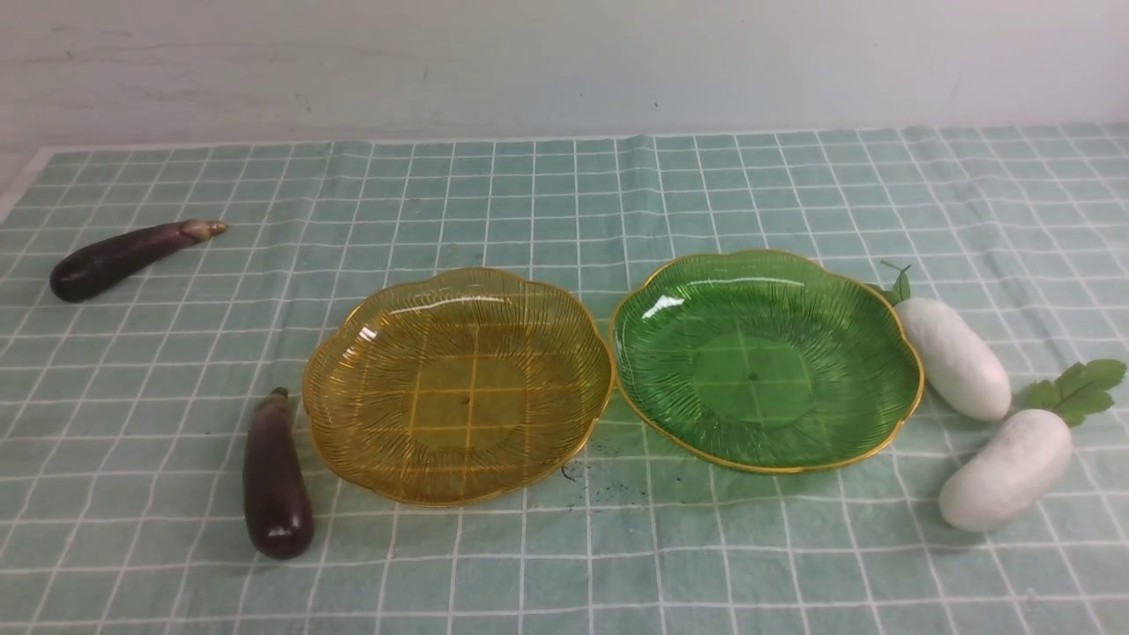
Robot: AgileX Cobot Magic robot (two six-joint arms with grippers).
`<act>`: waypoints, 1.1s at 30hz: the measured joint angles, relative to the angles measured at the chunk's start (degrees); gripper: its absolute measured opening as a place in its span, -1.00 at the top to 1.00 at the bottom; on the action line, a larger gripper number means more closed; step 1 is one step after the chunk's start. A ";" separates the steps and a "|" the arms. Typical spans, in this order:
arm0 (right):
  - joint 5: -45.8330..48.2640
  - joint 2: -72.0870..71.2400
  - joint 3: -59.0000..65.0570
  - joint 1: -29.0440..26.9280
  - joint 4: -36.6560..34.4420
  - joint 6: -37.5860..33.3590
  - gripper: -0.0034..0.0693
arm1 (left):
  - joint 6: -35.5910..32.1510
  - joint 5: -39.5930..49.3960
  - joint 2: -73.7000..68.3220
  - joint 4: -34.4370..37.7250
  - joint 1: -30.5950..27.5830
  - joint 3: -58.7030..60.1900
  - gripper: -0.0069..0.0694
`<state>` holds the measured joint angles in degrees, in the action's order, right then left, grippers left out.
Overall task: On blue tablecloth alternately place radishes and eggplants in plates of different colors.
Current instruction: 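Pick up the eggplant and place it in the yellow plate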
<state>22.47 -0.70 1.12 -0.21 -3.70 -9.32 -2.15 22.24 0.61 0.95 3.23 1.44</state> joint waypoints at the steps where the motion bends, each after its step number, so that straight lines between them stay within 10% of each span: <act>1: 0.00 0.00 0.00 0.00 0.14 0.00 0.76 | 0.00 0.00 0.00 0.00 0.00 0.00 0.84; 12: -0.75 0.00 0.06 0.00 -1.58 1.14 0.76 | 2.15 0.00 0.00 4.78 0.00 0.00 0.84; 23: -4.34 0.00 0.54 0.00 -44.11 14.51 0.76 | 19.55 -3.64 0.00 49.11 0.00 0.21 0.84; 33: -6.89 0.00 -5.23 0.00 -48.60 6.45 0.76 | 7.27 -5.14 -1.62 53.52 0.05 -11.41 0.84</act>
<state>15.58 -0.70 -4.11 -0.21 -52.29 -2.87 5.12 17.10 -1.01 54.47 3.27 -9.97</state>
